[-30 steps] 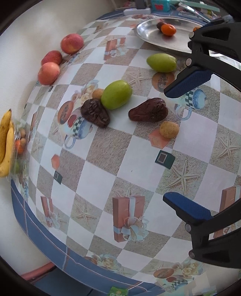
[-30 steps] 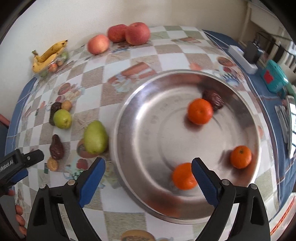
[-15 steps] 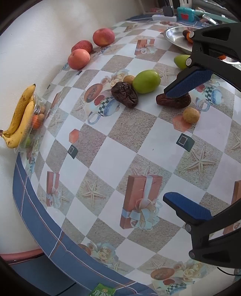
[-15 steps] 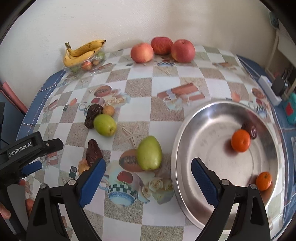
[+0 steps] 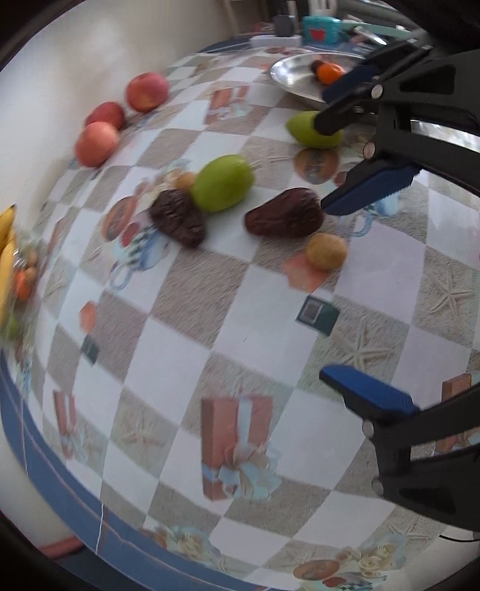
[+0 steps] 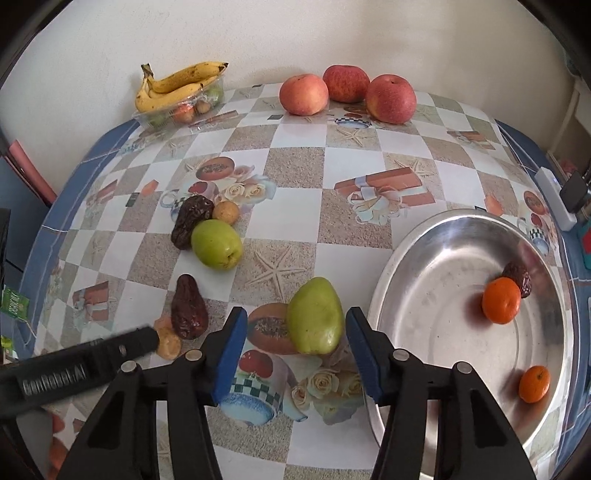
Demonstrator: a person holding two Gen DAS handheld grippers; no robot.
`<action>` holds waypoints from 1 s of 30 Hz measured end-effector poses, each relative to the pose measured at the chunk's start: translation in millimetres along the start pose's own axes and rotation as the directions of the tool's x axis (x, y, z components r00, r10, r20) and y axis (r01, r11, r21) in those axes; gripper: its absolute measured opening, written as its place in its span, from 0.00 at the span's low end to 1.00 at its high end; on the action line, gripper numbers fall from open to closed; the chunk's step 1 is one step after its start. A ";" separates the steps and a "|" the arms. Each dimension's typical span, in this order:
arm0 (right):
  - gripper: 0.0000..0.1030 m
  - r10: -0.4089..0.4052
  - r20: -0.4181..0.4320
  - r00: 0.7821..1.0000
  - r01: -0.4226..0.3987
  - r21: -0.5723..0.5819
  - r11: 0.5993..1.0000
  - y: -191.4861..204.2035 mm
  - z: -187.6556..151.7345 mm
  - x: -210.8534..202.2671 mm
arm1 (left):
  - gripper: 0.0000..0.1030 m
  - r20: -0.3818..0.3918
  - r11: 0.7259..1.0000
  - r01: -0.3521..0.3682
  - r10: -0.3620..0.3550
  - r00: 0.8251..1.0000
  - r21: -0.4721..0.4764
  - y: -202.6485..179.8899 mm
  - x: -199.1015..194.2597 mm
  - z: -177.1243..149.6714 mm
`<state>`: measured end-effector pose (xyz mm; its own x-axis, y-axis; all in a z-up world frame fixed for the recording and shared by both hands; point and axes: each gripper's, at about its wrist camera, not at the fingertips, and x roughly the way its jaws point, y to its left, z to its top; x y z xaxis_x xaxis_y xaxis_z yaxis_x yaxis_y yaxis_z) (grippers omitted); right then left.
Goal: Organize fruits
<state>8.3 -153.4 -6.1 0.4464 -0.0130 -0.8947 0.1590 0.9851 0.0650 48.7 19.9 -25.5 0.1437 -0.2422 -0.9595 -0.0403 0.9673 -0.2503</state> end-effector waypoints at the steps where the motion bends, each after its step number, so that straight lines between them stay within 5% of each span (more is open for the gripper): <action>1: 0.55 -0.011 -0.005 1.000 0.011 -0.009 1.000 0.9 0.8 2.8 | 0.65 -0.010 1.000 0.000 0.000 1.000 0.007 -2.2 2.2 -0.4; 9: 0.54 -0.080 -0.043 0.996 0.077 -0.064 0.995 3.7 4.2 22.0 | 0.38 -0.046 0.998 0.036 -0.033 0.998 0.052 -18.4 15.2 0.2; 13: 0.40 -0.090 -0.051 0.995 0.087 -0.060 0.994 1.7 5.6 25.3 | 0.23 -0.045 0.996 0.056 -0.053 0.998 0.067 -25.2 18.1 3.9; 30: 0.38 0.060 -0.099 0.993 -0.053 0.077 0.996 -18.5 -13.1 6.9 | 0.21 0.015 0.987 0.142 -0.142 0.990 -0.071 6.9 -3.1 11.7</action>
<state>-3.1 -169.4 -19.2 0.3654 0.0635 -0.9287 0.2029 0.9682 0.1460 59.6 28.2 -22.8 0.1625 -0.3756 -0.9124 -0.0899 0.9152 -0.3928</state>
